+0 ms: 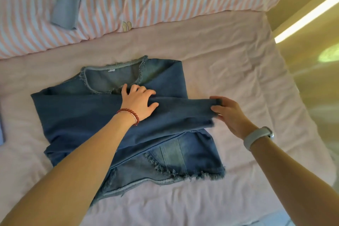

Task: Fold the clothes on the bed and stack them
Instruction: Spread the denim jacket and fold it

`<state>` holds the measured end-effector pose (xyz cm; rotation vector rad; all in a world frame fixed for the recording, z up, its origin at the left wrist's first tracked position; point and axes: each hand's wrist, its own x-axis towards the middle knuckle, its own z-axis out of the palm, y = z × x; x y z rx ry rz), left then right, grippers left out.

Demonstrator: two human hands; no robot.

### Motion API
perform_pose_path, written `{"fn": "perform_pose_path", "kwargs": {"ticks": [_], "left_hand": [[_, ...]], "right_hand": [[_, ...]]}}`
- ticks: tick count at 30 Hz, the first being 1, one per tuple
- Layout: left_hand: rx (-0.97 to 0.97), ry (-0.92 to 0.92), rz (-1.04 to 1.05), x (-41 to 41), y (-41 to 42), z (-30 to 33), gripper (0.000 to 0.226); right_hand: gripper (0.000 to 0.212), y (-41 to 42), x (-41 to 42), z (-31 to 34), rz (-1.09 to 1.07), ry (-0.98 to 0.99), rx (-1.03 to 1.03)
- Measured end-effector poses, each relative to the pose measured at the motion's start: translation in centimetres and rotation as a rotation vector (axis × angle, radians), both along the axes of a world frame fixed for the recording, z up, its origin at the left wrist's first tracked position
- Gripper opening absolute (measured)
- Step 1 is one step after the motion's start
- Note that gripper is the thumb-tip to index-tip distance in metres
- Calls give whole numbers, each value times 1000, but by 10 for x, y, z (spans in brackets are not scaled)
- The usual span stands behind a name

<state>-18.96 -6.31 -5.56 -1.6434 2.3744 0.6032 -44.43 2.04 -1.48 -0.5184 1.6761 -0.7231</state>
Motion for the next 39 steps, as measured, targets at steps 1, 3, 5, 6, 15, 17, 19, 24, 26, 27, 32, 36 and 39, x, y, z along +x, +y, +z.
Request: {"fn": "perform_pose_path", "kwargs": {"ticks": [1, 3, 5, 6, 15, 17, 19, 24, 26, 27, 32, 36, 39], "left_hand": [[3, 51, 42, -5, -5, 3, 31], [-79, 207, 189, -12, -12, 10, 24], [-240, 260, 297, -18, -16, 16, 21], [-263, 233, 309, -21, -15, 17, 23], [-177, 5, 280, -6, 69, 0, 62], [-28, -114, 286, 1, 82, -9, 68], [30, -138, 277, 4, 84, -16, 69], [-78, 2, 223, 2, 79, -5, 64], [-25, -60, 191, 8, 80, -4, 63], [39, -92, 175, 11, 80, -5, 63], [175, 12, 180, 26, 79, -10, 56], [54, 430, 521, 40, 76, 0, 25], [374, 815, 913, 41, 73, 14, 19]], "right_hand": [[34, -8, -2, 5, -20, -12, -61], [33, -26, -5, 12, -45, 99, -200], [33, -39, -10, 10, -92, 234, -255], [38, -42, -13, 7, -108, 247, -216], [16, -29, 7, -26, -19, 290, 90], [7, -28, 9, -24, -26, 399, 39], [10, -28, 15, -17, -55, 510, -45], [26, -32, 27, 17, -191, 808, -173], [31, -35, 32, 27, -187, 861, -199], [33, -37, 38, 32, -166, 861, -232], [38, -38, 104, 39, 384, 677, -492], [49, -27, 138, 18, 803, 377, -400], [41, -9, 132, 0, 789, 734, -537]]}}
